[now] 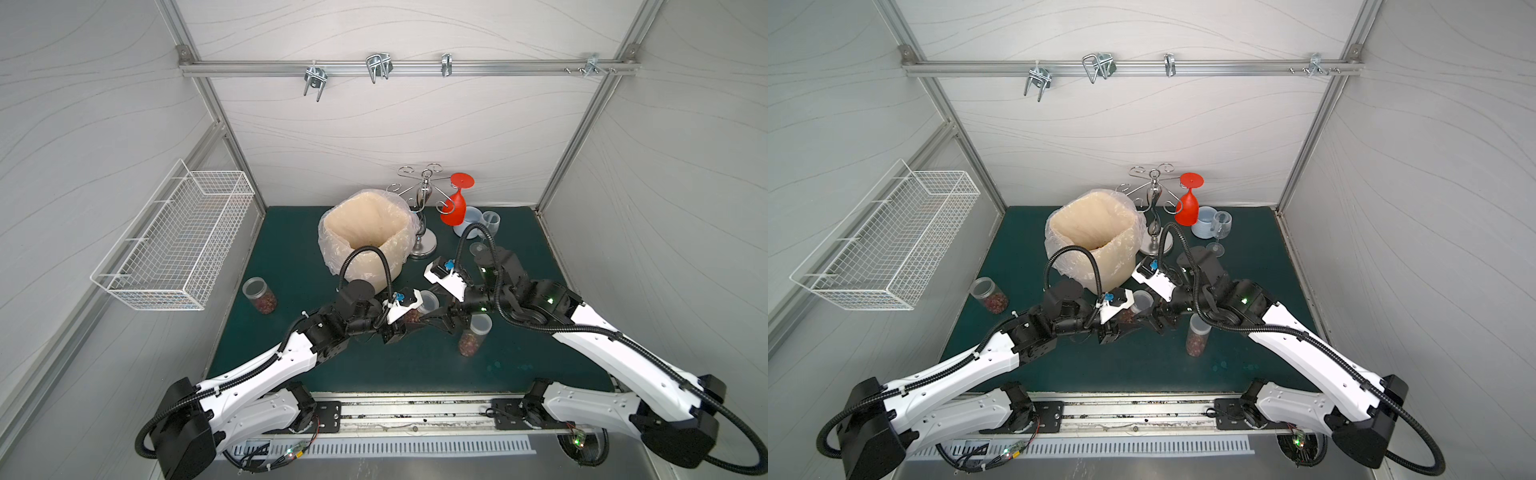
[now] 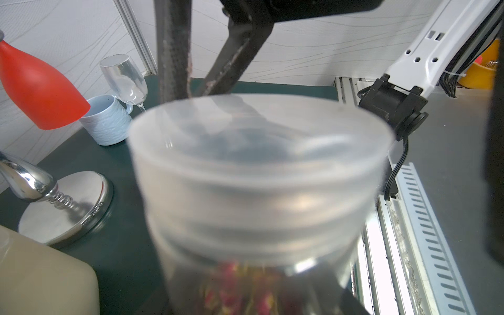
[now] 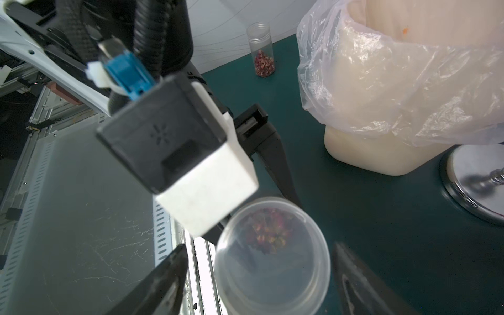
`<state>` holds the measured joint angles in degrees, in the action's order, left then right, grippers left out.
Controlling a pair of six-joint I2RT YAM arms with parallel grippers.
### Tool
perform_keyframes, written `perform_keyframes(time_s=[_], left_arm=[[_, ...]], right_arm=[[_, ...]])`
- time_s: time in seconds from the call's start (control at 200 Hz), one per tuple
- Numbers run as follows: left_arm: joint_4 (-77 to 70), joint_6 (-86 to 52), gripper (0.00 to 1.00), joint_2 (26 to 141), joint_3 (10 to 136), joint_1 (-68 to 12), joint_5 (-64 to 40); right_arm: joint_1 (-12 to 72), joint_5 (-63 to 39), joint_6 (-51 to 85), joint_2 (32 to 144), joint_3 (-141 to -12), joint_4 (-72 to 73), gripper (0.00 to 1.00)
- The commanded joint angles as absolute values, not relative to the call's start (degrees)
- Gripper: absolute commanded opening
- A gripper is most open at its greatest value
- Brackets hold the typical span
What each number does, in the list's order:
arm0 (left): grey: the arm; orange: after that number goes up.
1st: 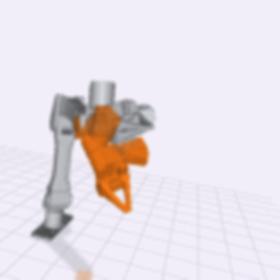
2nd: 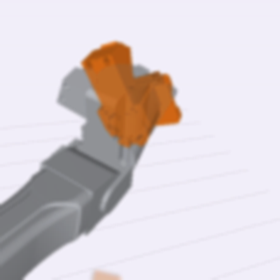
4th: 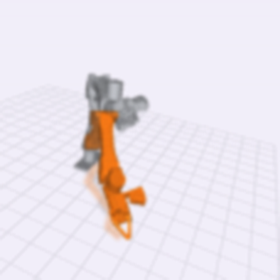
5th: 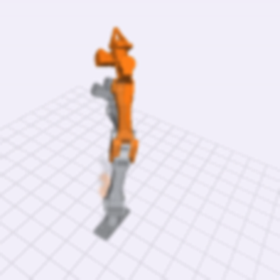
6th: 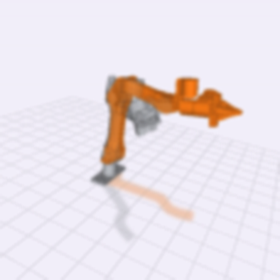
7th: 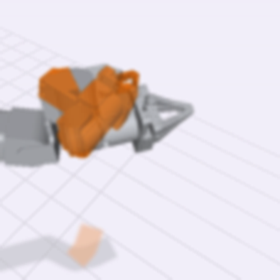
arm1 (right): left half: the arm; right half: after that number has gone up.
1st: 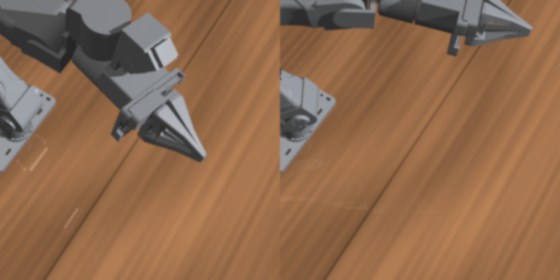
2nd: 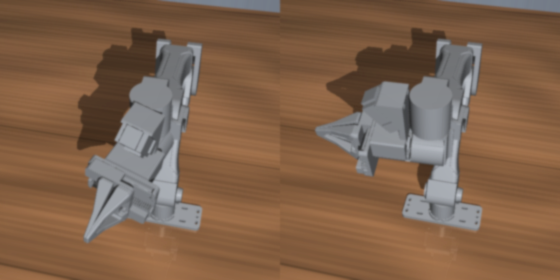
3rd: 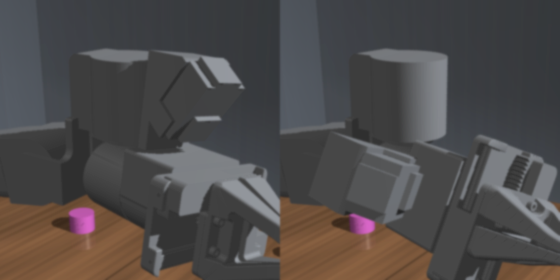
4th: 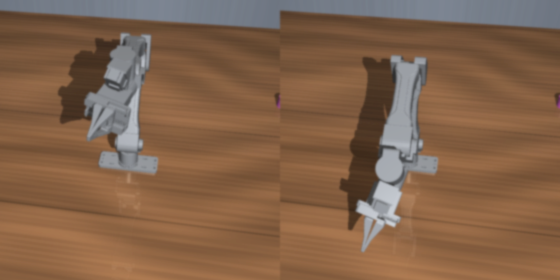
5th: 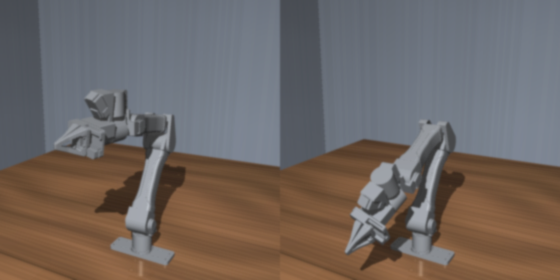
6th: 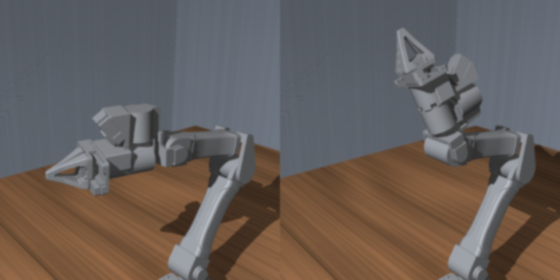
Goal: Empty the moldy dried flower tea in the jars
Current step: Unscrew the lid from the jar.
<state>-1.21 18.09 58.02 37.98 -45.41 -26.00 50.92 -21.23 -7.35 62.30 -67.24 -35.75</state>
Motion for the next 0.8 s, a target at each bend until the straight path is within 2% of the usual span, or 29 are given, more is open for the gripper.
perform_keyframes(time_s=[0.0, 0.105, 0.265, 0.34, 0.42, 0.49, 0.57, 0.665, 0.795], left_arm=[[-4.6, 18.0, 0.02, 58.0, 40.4, -45.2, -27.1], [-4.7, 17.6, 0.05, 58.2, 40.5, -45.3, -26.9], [-5.0, 17.4, 0.09, 58.0, 40.3, -45.2, -26.4], [-4.9, 17.4, 0.15, 57.9, 40.3, -45.2, -26.1], [-4.9, 17.2, 0.28, 57.5, 40.1, -45.2, -25.7], [-5.5, 16.7, 0.49, 57.0, 39.6, -45.1, -24.9], [-6.9, 16.0, 0.65, 56.0, 38.6, -45.1, -23.9], [-8.2, 15.5, 0.73, 55.0, 37.3, -45.1, -22.6], [-10.0, 15.2, 0.76, 54.0, 36.0, -45.0, -21.8]], right_arm=[[51.7, -22.8, -8.5, 63.1, -67.8, -33.0, 0.76], [51.9, -22.5, -8.5, 63.6, -67.8, -33.1, 0.67], [51.9, -21.3, -8.7, 63.4, -67.4, -32.9, 0.45], [51.9, -21.0, -8.7, 63.0, -67.5, -32.9, 0.37], [51.9, -20.5, -8.5, 62.6, -67.6, -33.0, 0.31], [51.9, -20.1, -8.3, 62.2, -67.8, -33.2, 0.27], [51.7, -19.0, -8.1, 61.7, -68.3, -33.9, 0.24], [51.1, -19.0, -7.3, 61.0, -68.8, -34.2, 0.21], [49.7, -21.6, -5.4, 60.3, -69.1, -33.7, 0.2]])
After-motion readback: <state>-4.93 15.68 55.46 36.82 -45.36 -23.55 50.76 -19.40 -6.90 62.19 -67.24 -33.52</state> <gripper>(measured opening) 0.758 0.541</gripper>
